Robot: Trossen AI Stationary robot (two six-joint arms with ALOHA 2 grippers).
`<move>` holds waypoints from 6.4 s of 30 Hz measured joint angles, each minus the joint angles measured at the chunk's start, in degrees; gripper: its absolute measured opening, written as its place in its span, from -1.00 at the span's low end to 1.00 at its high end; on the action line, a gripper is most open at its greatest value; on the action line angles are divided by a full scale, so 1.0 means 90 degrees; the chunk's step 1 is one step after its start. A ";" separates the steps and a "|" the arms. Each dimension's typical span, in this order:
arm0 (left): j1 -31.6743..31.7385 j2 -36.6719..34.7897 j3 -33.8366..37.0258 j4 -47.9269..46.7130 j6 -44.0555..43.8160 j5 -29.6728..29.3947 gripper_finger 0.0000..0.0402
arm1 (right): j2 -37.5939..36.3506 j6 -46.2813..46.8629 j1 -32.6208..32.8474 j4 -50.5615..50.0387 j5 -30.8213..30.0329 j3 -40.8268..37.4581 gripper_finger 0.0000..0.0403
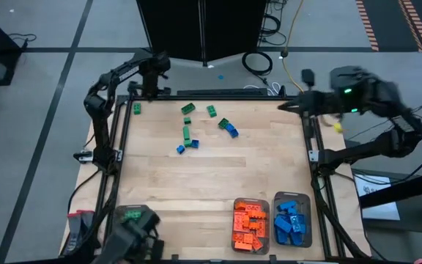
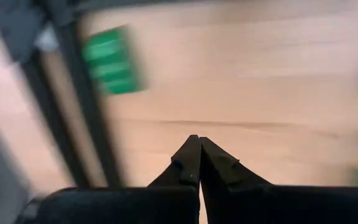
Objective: Sort blocks
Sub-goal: Move the green game piece to the center
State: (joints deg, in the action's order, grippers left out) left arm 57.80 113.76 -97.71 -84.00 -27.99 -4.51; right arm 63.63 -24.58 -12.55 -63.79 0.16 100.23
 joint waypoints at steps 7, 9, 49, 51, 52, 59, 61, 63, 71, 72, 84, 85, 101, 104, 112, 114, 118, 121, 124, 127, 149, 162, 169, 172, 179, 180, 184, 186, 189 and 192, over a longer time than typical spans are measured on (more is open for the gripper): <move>-0.1469 -0.2324 0.0000 0.1498 0.0084 0.1098 -1.00 | -0.0772 0.0955 -0.1841 0.4745 0.1390 -0.3807 -1.00; -0.1932 -0.3054 0.0000 0.1829 -0.0168 0.0965 -1.00 | -0.0350 0.2235 -0.2163 0.6855 0.2169 -0.4600 -1.00; -0.4832 -0.5641 0.1383 0.2136 -0.0855 -0.2840 -1.00 | 0.8809 0.4815 -0.1991 0.2891 -0.0057 0.3866 -1.00; -0.4636 -0.5566 0.1624 0.2058 -0.1115 -0.3160 -1.00 | 0.8847 0.4835 -0.2036 0.2561 0.0025 0.3843 -1.00; -0.4435 -0.5509 0.1757 0.1912 -0.1284 -0.3172 -1.00 | 0.8849 0.4829 -0.2042 0.2350 0.0056 0.3844 -1.00; -0.2532 -0.4623 0.3135 0.2175 -0.1975 -0.1957 -1.00 | 0.7804 0.3936 -0.2102 0.0957 0.0202 0.3851 -1.00; -0.2070 -0.4247 0.3325 0.2684 -0.1835 -0.1761 -1.00 | 0.7271 0.3723 -0.2083 0.0670 0.0129 0.3858 -1.00; -0.1657 -0.3784 0.3378 0.3027 -0.1749 -0.1795 -1.00 | 0.6703 0.3572 -0.2070 0.0571 0.0100 0.3868 -1.00; -0.0164 -0.2180 0.3342 0.3130 -0.1161 -0.1226 -1.00 | 0.4929 0.3128 -0.1972 0.0266 -0.0827 0.3870 -1.00; -0.0031 -0.2072 0.3342 0.3128 -0.1160 -0.1149 -1.00 | 0.4762 0.3101 -0.1968 0.0192 -0.0918 0.3870 -1.00; 0.0946 -0.1866 0.3206 0.3757 -0.2750 -0.0789 -1.00 | 0.3836 0.2912 -0.1968 -0.0799 -0.1188 0.3870 -1.00; 0.0972 -0.1866 0.3206 0.3799 -0.3051 -0.0804 -1.00 | 0.3819 0.2910 -0.1968 -0.0874 -0.1185 0.3870 -1.00; 0.0234 -0.1866 0.3206 0.3906 -0.7902 -0.2820 -1.00 | 0.3787 0.2504 -0.1968 -0.1521 -0.1177 0.3863 -1.00; 0.0101 -0.1866 0.3206 0.4042 -0.8117 -0.3113 -1.00 | 0.3750 0.2371 -0.1968 -0.1645 -0.1175 0.3856 -1.00; -0.0327 -0.1922 0.3140 0.5113 -0.6778 -0.3773 -1.00 | 0.3496 0.1861 -0.2035 -0.1656 -0.1170 0.3858 -1.00; -0.0385 -0.1919 0.2985 0.5129 -0.6501 -0.3875 -1.00 | 0.3471 0.1819 -0.2104 -0.1663 -0.1168 0.3858 -1.00; -0.0396 -0.1919 0.2675 0.5187 -0.6181 -0.4158 -1.00 | 0.3464 0.1820 -0.2256 -0.1802 -0.1160 0.3858 -1.00; -0.0348 -0.1917 0.2590 0.6114 -0.5795 -0.4231 -1.00 | 0.3449 0.1821 -0.2289 -0.1856 -0.1151 0.3858 -1.00; -0.0238 -0.1917 0.2584 0.7677 -0.4746 -0.3813 -1.00 | 0.3428 0.1820 -0.2291 -0.1999 -0.1144 0.3858 -1.00; -0.0110 -0.1922 0.2523 0.8260 -0.3843 -0.3798 -1.00 | 0.3394 0.1949 -0.2291 -0.2219 -0.1145 0.3858 -1.00; 0.1121 -0.0793 0.1662 0.4005 0.0906 -0.4076 -1.00 | 0.3068 0.2324 -0.2291 -0.2331 -0.1148 0.3863 -1.00; 0.0921 0.0772 0.1330 0.2018 0.2196 -0.4328 -1.00 | 0.3068 0.2321 -0.2291 -0.2317 -0.1150 0.3863 -1.00; 0.1223 0.0781 0.0720 0.1490 0.1841 -0.3311 -1.00 | 0.3071 0.2324 -0.2284 -0.2320 -0.1151 0.3863 -1.00; 0.1447 0.0781 0.0489 0.1153 0.1817 -0.2760 -1.00 | 0.3071 0.2324 -0.2284 -0.2329 -0.1151 0.3863 -1.00; 0.1367 0.0779 0.0333 0.0340 0.1688 -0.2499 -1.00 | 0.3071 0.2324 -0.2262 -0.2392 -0.1153 0.3863 -1.00; 0.1341 0.0779 0.0333 0.0147 0.1695 -0.2510 -1.00 | 0.3071 0.2324 -0.2262 -0.2389 -0.1153 0.3863 -1.00; 0.1227 0.0779 0.0333 -0.0459 0.1645 -0.2592 -1.00 | 0.3073 0.2283 -0.2262 -0.2301 -0.1153 0.3863 -1.00; 0.1198 0.0781 0.0236 -0.0504 0.1509 -0.2559 -1.00 | 0.3073 0.2257 -0.2262 -0.2260 -0.1153 0.3863 -1.00; 0.1165 0.0779 -0.0058 -0.0591 0.1368 -0.2135 -1.00 | 0.3073 0.2215 -0.2262 -0.2261 -0.1153 0.3863 -1.00; 0.1089 0.0779 -0.0273 -0.0492 0.0999 -0.1422 -1.00 | 0.3073 0.2145 -0.2262 -0.2240 -0.1153 0.3863 -1.00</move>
State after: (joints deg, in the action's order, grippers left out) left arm 67.60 120.77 -100.17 -88.42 -19.00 -17.31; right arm 91.29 -5.27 -32.91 -83.95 -10.22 135.00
